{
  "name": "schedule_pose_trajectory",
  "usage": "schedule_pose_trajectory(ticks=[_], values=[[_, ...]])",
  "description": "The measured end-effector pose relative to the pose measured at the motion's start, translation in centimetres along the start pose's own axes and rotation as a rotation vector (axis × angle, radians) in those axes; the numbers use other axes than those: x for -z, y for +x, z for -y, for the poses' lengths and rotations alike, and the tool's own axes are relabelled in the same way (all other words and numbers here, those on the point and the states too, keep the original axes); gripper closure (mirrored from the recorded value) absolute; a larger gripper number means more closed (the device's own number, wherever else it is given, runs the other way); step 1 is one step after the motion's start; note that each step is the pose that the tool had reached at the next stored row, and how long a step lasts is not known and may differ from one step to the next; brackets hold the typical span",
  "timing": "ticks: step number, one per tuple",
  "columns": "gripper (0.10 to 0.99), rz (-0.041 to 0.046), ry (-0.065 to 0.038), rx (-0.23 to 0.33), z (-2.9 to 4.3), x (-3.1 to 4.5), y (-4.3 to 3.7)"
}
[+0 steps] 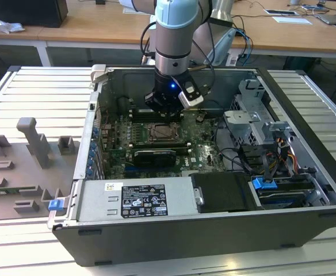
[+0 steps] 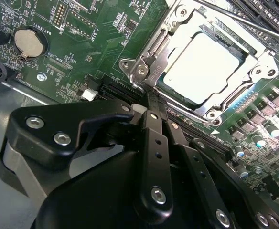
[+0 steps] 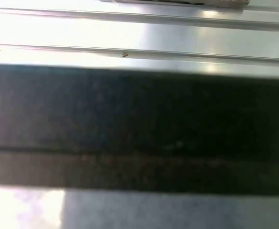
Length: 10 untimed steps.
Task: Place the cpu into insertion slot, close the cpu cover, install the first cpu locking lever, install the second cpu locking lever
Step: 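Install the first cpu locking lever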
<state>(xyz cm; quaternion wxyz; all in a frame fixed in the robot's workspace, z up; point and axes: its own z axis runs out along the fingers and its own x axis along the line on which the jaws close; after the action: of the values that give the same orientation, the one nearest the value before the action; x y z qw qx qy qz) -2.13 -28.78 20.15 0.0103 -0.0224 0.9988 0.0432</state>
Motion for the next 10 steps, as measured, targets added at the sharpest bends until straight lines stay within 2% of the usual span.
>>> schedule_pose_trajectory(ticks=[3, 6, 10], values=[[0.980, 0.0001, 0.000, 0.000, -0.03, 0.32, -0.01], [0.980, -0.0001, 0.000, 0.000, -0.11, 1.32, -0.03], [0.980, -0.0001, 0.000, 0.000, -0.07, 1.42, -0.03]])
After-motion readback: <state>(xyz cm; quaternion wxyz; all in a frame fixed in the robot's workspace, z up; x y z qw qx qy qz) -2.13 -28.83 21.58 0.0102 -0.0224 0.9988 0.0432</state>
